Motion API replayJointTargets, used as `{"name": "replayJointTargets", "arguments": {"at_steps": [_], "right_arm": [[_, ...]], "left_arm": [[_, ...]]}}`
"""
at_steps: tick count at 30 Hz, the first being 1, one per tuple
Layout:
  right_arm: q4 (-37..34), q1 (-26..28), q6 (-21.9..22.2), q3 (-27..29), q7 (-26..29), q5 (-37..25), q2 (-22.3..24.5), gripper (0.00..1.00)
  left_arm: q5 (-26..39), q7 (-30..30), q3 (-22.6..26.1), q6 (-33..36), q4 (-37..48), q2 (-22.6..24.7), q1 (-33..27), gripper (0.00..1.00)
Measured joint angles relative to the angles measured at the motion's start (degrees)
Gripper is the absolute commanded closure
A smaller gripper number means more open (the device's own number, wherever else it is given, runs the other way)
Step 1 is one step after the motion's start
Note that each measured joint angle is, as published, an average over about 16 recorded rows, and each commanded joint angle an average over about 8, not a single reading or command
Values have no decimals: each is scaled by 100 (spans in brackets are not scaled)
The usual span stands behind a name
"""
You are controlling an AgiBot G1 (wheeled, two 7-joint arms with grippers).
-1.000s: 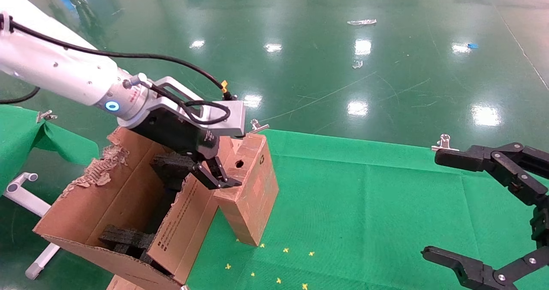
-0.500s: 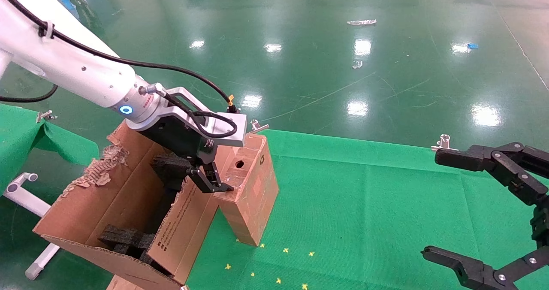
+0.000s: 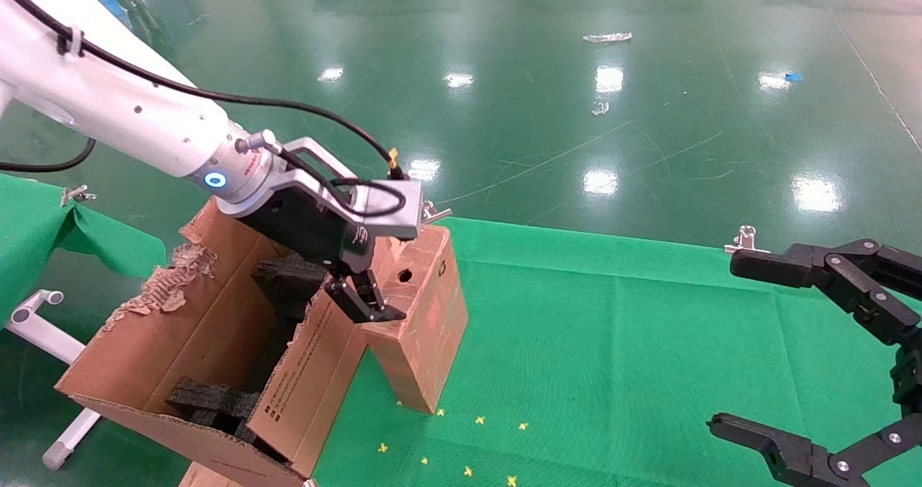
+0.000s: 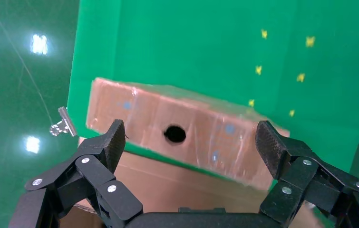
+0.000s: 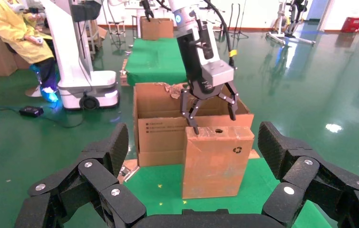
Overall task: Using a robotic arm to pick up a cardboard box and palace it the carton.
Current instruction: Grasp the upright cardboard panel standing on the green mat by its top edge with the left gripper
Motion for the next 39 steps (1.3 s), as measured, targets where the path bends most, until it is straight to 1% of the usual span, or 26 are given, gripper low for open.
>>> {"name": "replayJointTargets", "arguments": {"at_steps": [4, 10, 14, 17, 23, 28, 29, 30, 31, 32, 34, 37, 38, 39], "right_arm": [[0, 0, 1, -2, -1, 1, 1, 0], [0, 1, 2, -4, -2, 3, 2, 0], [0, 1, 2, -6, -3, 4, 2, 0], [0, 1, 3, -7, -3, 5, 3, 0], [0, 2, 4, -9, -5, 6, 4, 0], [0, 2, 5, -11, -6, 8, 5, 0], [0, 2, 5, -11, -6, 8, 5, 1], [0, 3, 5, -12, -6, 8, 5, 9], [0, 3, 5, -12, -6, 8, 5, 19], [0, 3, 6, -13, -6, 9, 5, 31], [0, 3, 6, -13, -7, 9, 6, 56], [0, 3, 6, -14, -7, 10, 6, 92], [0, 3, 7, -15, -7, 10, 6, 97], [0, 3, 7, -15, -8, 10, 6, 100]], "left_arm": [[-63, -653, -37, -45, 178, -12, -18, 0], [-197, -1911, -36, 15, 611, 54, -26, 0], [-278, -2700, 99, 108, 963, 186, -50, 0], [-305, -3183, 268, 178, 1213, 320, -90, 0], [-253, -3762, 663, 199, 1539, 604, -182, 0], [-151, -3988, 904, 103, 1610, 771, -256, 0], [-133, -4017, 932, 82, 1607, 793, -264, 0], [-114, -4042, 956, 61, 1600, 814, -270, 4], [-94, -4064, 975, 41, 1590, 833, -275, 10], [-75, -4086, 992, 23, 1578, 850, -278, 18], [-44, -4127, 1016, -7, 1545, 875, -283, 39], [12, -4196, 1049, -42, 1476, 902, -291, 77], [33, -4223, 1060, -51, 1449, 909, -293, 86], [56, -4251, 1072, -60, 1418, 915, -295, 92]]}}
